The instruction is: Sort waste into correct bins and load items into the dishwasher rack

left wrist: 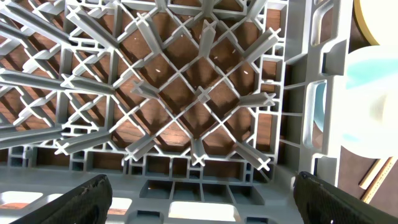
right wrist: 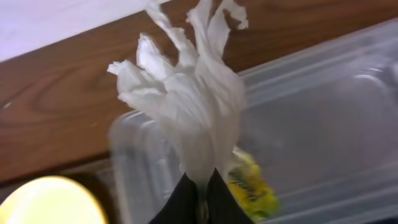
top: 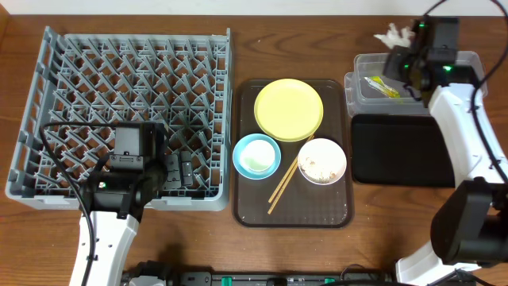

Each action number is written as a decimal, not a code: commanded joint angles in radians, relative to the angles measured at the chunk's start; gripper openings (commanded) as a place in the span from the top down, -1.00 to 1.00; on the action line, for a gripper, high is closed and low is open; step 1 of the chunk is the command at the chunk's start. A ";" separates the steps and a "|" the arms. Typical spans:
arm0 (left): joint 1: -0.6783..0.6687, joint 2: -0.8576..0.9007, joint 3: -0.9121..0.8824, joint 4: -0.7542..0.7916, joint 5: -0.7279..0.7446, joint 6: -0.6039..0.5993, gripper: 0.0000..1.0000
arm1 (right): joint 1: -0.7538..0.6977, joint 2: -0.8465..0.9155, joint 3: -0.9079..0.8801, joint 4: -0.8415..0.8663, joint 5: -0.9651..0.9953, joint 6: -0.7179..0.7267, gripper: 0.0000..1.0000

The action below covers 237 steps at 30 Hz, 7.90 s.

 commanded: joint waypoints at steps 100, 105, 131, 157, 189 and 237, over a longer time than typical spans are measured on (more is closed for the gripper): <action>0.005 -0.002 0.022 0.000 0.010 -0.013 -0.89 | 0.702 -0.178 -0.517 -0.105 -0.002 0.051 0.98; 0.005 -0.002 0.022 0.000 0.010 -0.013 -0.89 | 0.651 -0.265 -0.476 -0.123 -0.121 0.019 0.98; 0.005 -0.002 0.022 0.000 0.009 -0.013 -0.89 | -0.142 -0.368 -0.456 -0.156 -0.896 -0.130 0.98; 0.005 -0.002 0.022 0.000 0.009 -0.013 -0.89 | -0.465 0.027 -0.456 -0.152 -1.357 -0.306 0.98; 0.005 -0.002 0.022 0.000 0.010 -0.013 -0.89 | -0.823 0.140 -0.456 -0.096 -1.567 -0.244 0.98; 0.005 -0.002 0.022 0.000 0.010 -0.013 -0.89 | 0.266 -0.222 -0.454 0.232 -0.428 -0.190 0.98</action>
